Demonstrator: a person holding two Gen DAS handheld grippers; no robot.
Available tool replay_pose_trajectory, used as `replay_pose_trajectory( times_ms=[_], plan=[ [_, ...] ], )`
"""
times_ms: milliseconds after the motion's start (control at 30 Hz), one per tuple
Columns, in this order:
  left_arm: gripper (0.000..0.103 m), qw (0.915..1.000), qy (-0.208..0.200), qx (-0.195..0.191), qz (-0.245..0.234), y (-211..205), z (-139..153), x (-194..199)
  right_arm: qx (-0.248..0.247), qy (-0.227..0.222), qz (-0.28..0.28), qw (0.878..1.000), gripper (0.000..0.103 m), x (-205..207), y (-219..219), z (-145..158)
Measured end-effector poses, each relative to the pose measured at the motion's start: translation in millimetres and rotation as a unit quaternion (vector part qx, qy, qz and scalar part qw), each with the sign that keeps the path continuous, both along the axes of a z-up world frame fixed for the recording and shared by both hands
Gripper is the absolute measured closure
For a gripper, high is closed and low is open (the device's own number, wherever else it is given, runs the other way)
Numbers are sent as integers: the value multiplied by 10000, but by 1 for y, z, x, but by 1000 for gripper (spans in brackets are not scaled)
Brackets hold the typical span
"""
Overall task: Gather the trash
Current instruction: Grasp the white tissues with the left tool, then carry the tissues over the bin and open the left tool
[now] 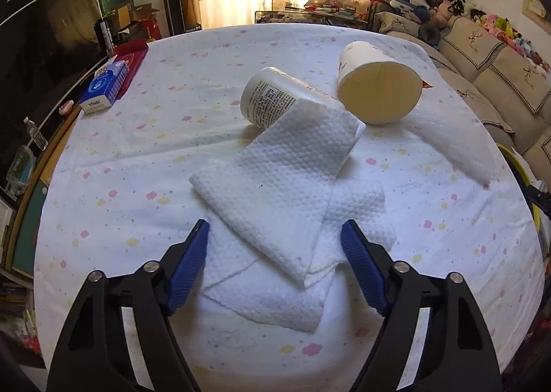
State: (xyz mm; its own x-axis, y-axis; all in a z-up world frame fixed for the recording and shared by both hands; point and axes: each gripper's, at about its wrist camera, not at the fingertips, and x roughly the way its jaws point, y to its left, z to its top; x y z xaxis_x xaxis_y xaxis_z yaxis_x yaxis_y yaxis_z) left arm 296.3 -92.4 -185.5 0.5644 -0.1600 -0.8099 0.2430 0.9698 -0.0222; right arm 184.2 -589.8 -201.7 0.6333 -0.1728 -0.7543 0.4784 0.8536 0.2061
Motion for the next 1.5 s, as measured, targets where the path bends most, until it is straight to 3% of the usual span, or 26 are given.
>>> replay_pose_trajectory(
  times_ms=[67,133,200,400,567,900,1267,1500],
  plan=[
    [47,10000,-42,-65,14,1,2,-3,10,-14,22,10000,62,0,1,0],
    [74,9998,-48,-188,7,3,4,-5,19,-31,37,10000,62,-1,2,1],
    [93,9992,15,-391,-99,5,5,-9,22,-53,47,10000,62,-2,3,2],
    [96,9988,-252,-277,-328,-6,21,-36,31,-164,11,9999,62,-9,0,8],
    [96,9955,-551,-417,-653,-22,57,-67,52,-261,-38,9996,61,-16,-4,13],
    [96,9784,-854,-662,-1760,-100,110,-94,90,-373,-162,9991,61,-33,-15,16],
    [96,9474,-534,-856,-3038,-235,110,-89,128,-521,-556,9970,61,-71,-49,21],
    [96,9329,-327,-658,-3526,-325,89,-78,194,-463,-667,9965,61,-84,-67,13]
  ],
)
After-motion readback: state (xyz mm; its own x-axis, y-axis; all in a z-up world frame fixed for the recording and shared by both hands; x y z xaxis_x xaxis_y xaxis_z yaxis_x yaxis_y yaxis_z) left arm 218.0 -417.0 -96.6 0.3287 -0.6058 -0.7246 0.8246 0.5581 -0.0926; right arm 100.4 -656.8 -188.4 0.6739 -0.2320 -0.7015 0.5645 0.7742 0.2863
